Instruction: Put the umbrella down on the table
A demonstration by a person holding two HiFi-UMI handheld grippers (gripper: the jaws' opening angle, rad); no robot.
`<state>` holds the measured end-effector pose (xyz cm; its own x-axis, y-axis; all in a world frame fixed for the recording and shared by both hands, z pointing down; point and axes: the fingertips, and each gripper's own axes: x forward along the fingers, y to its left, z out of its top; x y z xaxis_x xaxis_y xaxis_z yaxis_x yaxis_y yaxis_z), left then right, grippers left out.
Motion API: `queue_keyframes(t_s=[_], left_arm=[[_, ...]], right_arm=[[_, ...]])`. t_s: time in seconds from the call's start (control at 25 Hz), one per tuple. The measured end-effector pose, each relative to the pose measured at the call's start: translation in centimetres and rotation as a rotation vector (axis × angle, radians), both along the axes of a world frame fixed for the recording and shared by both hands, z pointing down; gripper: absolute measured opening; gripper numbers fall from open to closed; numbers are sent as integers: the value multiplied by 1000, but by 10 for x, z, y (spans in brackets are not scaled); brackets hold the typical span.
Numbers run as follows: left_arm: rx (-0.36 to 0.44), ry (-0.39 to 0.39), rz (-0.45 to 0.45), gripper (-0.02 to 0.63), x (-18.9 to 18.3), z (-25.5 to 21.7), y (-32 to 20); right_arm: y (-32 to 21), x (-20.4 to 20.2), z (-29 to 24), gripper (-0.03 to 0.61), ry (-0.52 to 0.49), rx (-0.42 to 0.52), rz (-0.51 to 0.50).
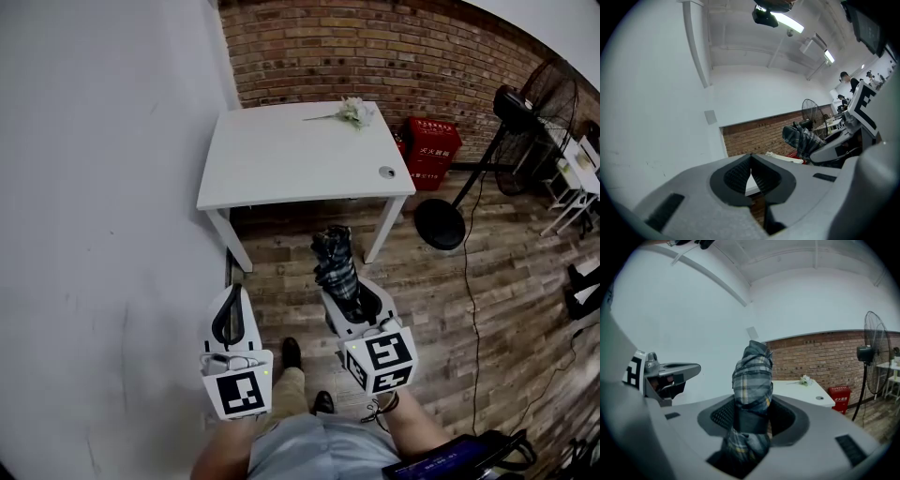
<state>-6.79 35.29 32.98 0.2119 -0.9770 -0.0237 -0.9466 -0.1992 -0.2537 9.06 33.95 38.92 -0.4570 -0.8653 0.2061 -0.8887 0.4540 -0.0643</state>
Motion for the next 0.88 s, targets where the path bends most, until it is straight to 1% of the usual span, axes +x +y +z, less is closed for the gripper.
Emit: queue_keyframes(t_s=[0.16,0.36,0.52,0.72,0.88], left_arm=[[-6,7,0,6,-11,8,-36],[-30,8,-2,6,-32,22,-94],[-38,15,2,6,-48,24,-143],[-25,25,18,6,-65,18,-196],[9,38,33,6,-74,10,-226]], right_arm=[[-34,-10,11,196,5,-17,0],[-89,-29,29,196,4,-44,-7],[-136,-47,29,196,8,-41,-12],[-188,-66,21,196,22,-25,-4],[-219,-73,10,196,37,7,8]])
